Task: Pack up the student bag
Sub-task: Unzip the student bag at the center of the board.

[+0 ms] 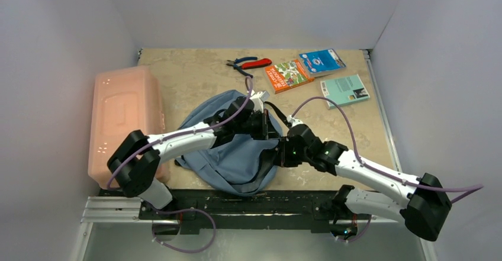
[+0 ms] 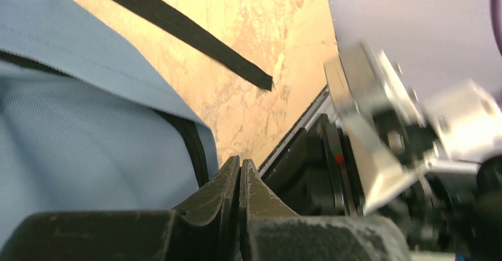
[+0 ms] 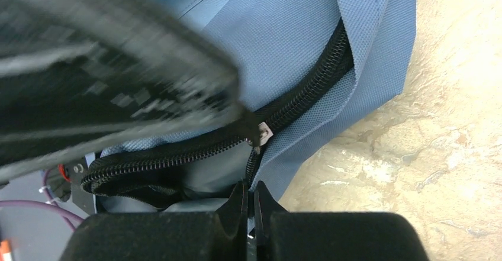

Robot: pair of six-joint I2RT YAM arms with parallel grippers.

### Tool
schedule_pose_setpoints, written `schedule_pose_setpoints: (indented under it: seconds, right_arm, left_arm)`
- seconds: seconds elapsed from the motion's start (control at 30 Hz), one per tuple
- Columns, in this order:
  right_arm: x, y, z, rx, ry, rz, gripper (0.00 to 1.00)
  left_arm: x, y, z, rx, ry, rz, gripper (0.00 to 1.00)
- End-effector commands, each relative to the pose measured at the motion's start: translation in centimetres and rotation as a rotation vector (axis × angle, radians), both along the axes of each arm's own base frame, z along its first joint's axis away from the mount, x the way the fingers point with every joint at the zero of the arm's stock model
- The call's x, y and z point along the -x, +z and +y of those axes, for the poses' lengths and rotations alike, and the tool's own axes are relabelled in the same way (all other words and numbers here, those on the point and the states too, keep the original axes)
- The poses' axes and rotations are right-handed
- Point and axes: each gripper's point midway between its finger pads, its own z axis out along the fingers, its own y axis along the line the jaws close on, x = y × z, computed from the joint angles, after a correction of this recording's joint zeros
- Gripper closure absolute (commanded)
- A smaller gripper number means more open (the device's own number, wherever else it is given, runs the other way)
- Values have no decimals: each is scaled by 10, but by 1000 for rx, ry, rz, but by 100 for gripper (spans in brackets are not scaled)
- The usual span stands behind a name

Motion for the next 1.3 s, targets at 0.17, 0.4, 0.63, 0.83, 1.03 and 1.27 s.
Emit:
schedule_pose_setpoints:
  seconds: [0.17, 0.4, 0.63, 0.83, 1.03, 1.27]
  right_arm:
    - [22, -6, -16, 89, -44, 43, 100]
    - [29, -10, -38, 76, -205, 87, 100]
    - [35, -8, -64, 74, -341, 95, 100]
    - [22, 28, -40, -96, -254, -29, 100]
    - [-29, 52, -38, 160, -234, -189, 38]
    - [-61, 50, -52, 285, -251, -250, 33]
  left_arm:
    - [-84, -6, -24, -86, 183, 20, 100]
    - [-127, -39, 23, -275, 358, -24, 100]
    - [-137, -50, 68, -375, 460, -74, 100]
    - [-125, -24, 42, -260, 282, -110, 100]
    - [-76, -6, 14, -164, 146, -59, 100]
    - [-72, -4, 26, -193, 162, -79, 100]
